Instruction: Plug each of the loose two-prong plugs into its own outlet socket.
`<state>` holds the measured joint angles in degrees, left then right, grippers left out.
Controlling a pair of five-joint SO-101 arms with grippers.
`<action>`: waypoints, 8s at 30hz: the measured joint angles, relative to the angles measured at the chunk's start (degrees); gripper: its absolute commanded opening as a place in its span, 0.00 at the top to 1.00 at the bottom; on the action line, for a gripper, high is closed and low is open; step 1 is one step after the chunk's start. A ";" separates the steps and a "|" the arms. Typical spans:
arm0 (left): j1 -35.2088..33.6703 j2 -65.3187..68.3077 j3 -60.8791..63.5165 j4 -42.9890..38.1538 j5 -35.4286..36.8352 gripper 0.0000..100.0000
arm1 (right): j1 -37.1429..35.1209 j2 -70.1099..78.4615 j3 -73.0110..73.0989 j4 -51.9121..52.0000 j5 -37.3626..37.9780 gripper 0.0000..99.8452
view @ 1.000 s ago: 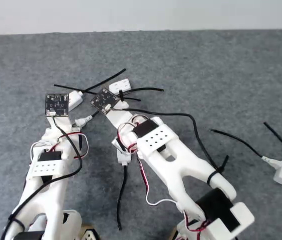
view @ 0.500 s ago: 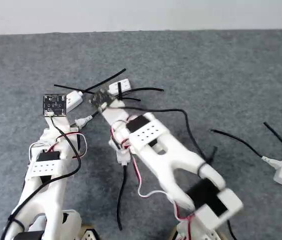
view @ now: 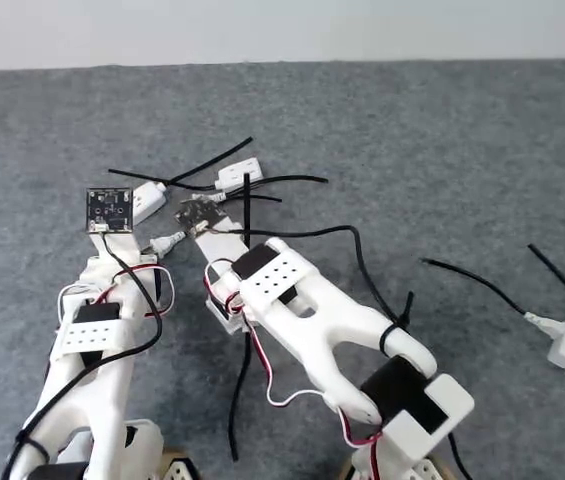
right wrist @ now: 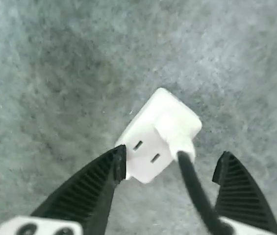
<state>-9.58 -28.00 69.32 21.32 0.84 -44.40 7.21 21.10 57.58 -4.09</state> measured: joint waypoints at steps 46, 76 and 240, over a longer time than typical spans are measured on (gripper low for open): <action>-0.88 0.00 0.00 0.00 0.00 0.99 | 20.48 -17.49 1.14 11.78 8.09 0.99; -2.20 0.00 0.00 0.00 0.00 0.99 | 6.33 -7.03 16.79 -7.12 7.74 0.86; 22.33 39.38 -60.57 54.07 21.10 0.99 | 51.25 -59.34 45.19 -4.57 18.02 0.83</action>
<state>12.75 11.38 8.75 75.38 21.93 6.86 -52.13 66.29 53.01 13.93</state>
